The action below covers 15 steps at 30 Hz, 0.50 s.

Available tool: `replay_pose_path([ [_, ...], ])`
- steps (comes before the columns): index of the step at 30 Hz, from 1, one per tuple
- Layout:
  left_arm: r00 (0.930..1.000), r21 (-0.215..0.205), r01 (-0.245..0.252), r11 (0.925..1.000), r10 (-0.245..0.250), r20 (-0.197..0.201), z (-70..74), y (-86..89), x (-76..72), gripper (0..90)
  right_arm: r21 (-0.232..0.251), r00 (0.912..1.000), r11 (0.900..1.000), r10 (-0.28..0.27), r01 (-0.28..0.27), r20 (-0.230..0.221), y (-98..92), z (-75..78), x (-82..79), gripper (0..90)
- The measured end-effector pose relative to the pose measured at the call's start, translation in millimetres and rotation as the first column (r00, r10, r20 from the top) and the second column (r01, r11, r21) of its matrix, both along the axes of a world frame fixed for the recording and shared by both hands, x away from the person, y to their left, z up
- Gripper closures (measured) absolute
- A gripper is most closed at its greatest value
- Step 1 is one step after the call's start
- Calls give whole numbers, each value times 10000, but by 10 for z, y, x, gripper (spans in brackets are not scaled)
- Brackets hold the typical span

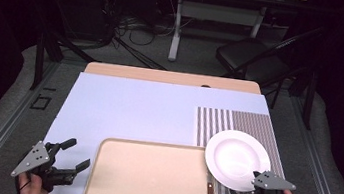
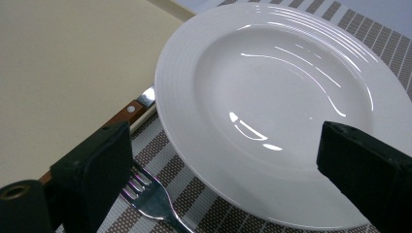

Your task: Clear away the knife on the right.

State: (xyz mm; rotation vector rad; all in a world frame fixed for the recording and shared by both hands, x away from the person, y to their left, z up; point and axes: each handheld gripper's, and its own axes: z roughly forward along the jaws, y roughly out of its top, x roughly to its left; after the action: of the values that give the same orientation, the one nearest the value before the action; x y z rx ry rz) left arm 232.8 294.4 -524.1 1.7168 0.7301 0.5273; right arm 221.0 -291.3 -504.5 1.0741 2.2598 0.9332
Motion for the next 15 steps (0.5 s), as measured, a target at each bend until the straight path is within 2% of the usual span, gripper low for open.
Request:
replay_pose_path([
  [10, 10000, 32, 16, 10000, -16, -37, 0, -2, 2, 154, -258, 10000, 9996, 75, -76, -27, -27, 3, 16, 62],
  [13, 10000, 36, 22, 10000, -22, -31, -1, -5, 3, 155, -381, 9998, 9991, 186, -187, -17, -40, 21, 15, 54],
  [15, 10000, 34, 21, 10000, -21, -34, -1, -5, 4, 155, -535, 9990, 9976, 449, -449, -29, -51, 34, 13, 34],
])
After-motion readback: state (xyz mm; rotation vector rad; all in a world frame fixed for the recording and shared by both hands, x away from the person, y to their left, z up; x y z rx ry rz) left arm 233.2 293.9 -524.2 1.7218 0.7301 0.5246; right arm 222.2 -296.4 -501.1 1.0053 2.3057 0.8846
